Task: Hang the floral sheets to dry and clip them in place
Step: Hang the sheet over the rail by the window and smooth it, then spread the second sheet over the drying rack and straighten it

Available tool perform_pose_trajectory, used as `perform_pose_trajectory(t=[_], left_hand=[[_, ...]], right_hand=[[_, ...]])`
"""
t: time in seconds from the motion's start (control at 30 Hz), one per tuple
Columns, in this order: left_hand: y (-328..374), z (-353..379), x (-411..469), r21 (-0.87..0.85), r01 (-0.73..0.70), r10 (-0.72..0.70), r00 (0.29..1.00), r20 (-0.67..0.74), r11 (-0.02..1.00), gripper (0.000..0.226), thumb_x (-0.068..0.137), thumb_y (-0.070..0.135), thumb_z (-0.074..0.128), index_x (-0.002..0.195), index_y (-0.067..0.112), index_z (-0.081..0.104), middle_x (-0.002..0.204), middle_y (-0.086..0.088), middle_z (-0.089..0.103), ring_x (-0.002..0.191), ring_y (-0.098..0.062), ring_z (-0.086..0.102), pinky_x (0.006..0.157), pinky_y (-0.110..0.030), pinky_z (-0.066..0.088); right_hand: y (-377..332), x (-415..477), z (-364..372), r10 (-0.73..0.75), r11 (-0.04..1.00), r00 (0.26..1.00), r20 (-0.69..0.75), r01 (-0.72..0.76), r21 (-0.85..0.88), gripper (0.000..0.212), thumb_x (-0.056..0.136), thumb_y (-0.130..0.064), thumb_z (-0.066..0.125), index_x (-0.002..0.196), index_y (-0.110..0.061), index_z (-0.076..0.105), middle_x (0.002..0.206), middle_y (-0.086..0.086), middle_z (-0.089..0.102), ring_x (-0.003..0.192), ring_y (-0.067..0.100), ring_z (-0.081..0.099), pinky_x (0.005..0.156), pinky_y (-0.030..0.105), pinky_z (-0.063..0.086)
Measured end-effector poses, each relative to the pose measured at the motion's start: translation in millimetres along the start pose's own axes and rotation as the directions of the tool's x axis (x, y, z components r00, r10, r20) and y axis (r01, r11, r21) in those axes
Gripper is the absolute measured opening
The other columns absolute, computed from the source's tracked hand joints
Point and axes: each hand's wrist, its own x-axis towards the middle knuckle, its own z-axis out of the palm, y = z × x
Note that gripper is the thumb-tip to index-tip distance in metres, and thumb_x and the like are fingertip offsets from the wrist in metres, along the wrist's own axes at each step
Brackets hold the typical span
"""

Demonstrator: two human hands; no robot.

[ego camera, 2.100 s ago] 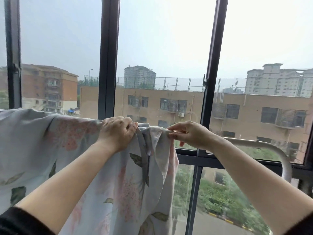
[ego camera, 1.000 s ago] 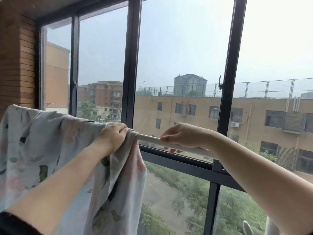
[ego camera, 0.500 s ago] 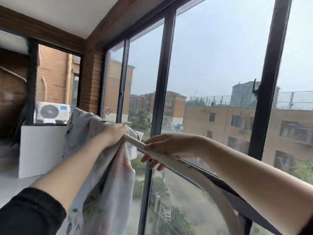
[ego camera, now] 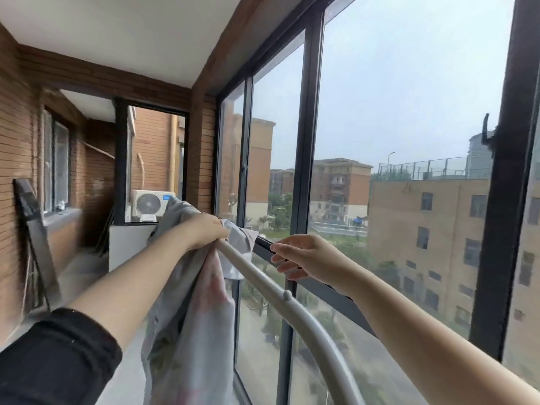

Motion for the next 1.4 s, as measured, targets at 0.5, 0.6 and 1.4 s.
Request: perform_pose_trajectory(t=[0.5, 0.6, 1.4], left_hand=[[37, 8, -16, 0.181, 0.215, -0.210, 0.977, -0.048, 0.960, 0.014, 0.086, 0.032, 0.065, 0.093, 0.025, 0.074, 0.118, 0.002, 0.067, 0.105, -0.018, 0.062, 0.088, -0.030, 0.047], [36, 7, -18, 0.182, 0.230, -0.226, 0.973, -0.044, 0.956, 0.011, 0.087, 0.035, 0.065, 0.087, 0.029, 0.074, 0.122, 0.007, 0.065, 0.112, -0.019, 0.060, 0.095, -0.034, 0.045], [32, 10, 15, 0.270, 0.278, -0.277, 0.960, -0.044, 0.922, 0.015, 0.088, 0.016, 0.063, 0.098, 0.020, 0.073, 0.137, 0.012, 0.054, 0.123, 0.001, 0.049, 0.107, -0.020, 0.031]], right_hand=[[101, 66, -36, -0.223, 0.975, 0.968, 0.118, 0.220, 0.038, 0.026, 0.093, -0.035, 0.058, 0.111, -0.019, 0.068, 0.106, -0.001, 0.071, 0.097, 0.015, 0.066, 0.088, 0.044, 0.055], [107, 79, -28, -0.246, 0.969, 0.958, 0.149, 0.242, 0.049, 0.036, 0.092, -0.038, 0.058, 0.122, -0.018, 0.064, 0.119, -0.002, 0.067, 0.106, 0.012, 0.063, 0.091, 0.041, 0.054], [127, 242, 71, -0.526, 0.803, 0.836, 0.157, 0.427, 0.416, 0.026, 0.082, -0.030, 0.072, 0.105, -0.030, 0.060, 0.098, -0.008, 0.069, 0.091, 0.003, 0.062, 0.084, 0.025, 0.051]])
